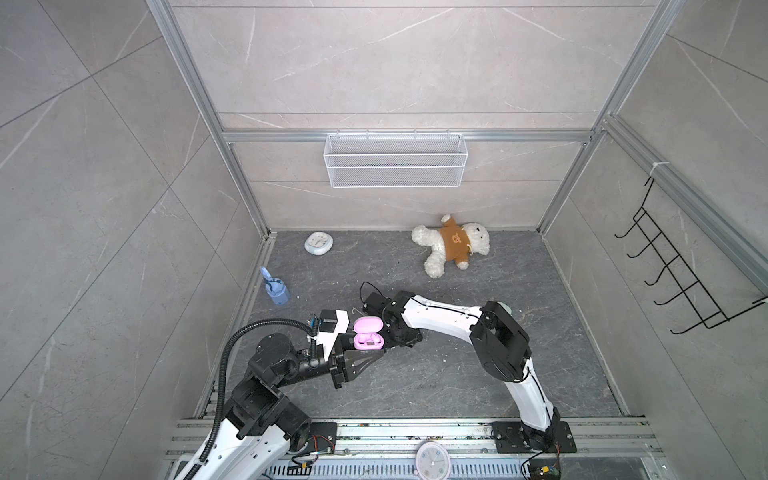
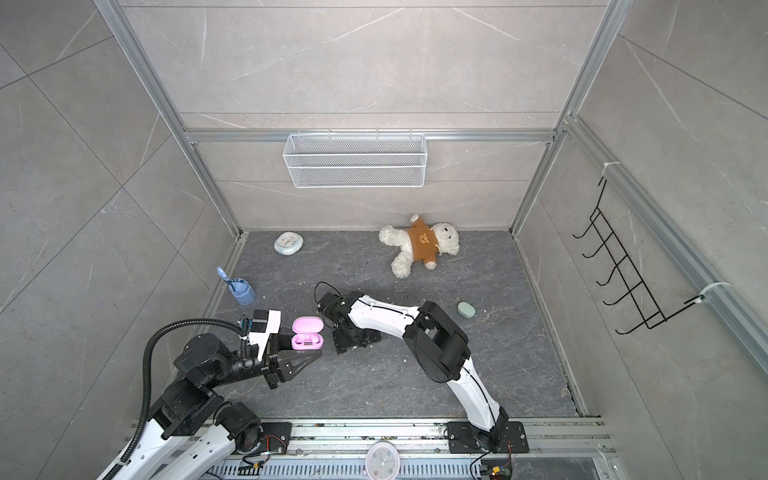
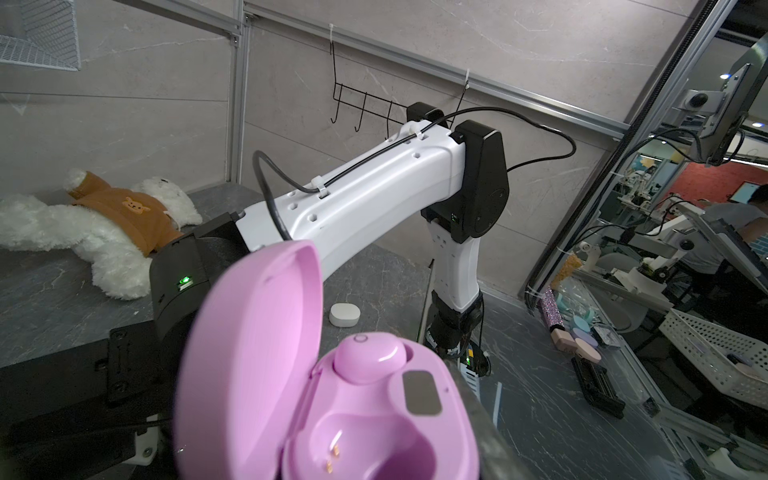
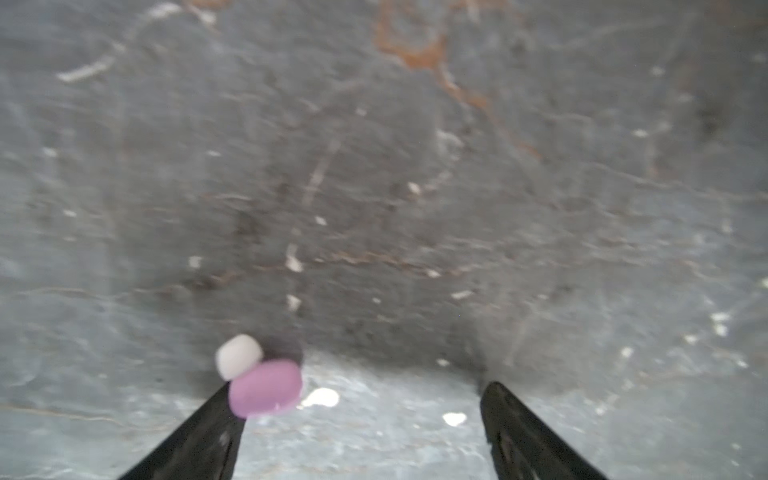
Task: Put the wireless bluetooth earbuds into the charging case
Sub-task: 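Lower the right gripper and close it on the second pink earbud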
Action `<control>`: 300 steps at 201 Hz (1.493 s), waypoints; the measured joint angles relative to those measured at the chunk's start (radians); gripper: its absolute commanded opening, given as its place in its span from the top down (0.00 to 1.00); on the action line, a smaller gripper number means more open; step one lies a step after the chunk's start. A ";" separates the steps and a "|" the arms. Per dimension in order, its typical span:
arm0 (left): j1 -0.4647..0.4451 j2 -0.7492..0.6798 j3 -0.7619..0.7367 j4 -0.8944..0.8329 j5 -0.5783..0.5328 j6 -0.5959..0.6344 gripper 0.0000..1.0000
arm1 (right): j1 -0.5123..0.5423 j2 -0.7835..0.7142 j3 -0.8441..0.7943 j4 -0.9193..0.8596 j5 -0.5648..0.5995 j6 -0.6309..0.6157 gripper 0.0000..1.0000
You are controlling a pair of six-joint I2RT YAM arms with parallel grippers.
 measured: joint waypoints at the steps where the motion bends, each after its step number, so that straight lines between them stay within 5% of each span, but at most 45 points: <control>1: 0.000 0.000 0.000 0.000 0.000 0.000 0.80 | 0.000 -0.001 -0.001 0.000 0.000 0.000 0.10; 88: 0.000 0.003 0.000 0.001 0.000 0.000 0.80 | -0.084 -0.086 -0.126 0.021 0.039 -0.034 0.09; 186: 0.000 0.013 0.000 0.002 0.000 0.000 0.80 | -0.155 -0.270 -0.339 0.420 -0.370 0.044 0.16; 300: 0.000 0.013 0.000 0.002 0.000 0.000 0.80 | -0.161 -0.174 -0.339 0.555 -0.515 0.084 0.17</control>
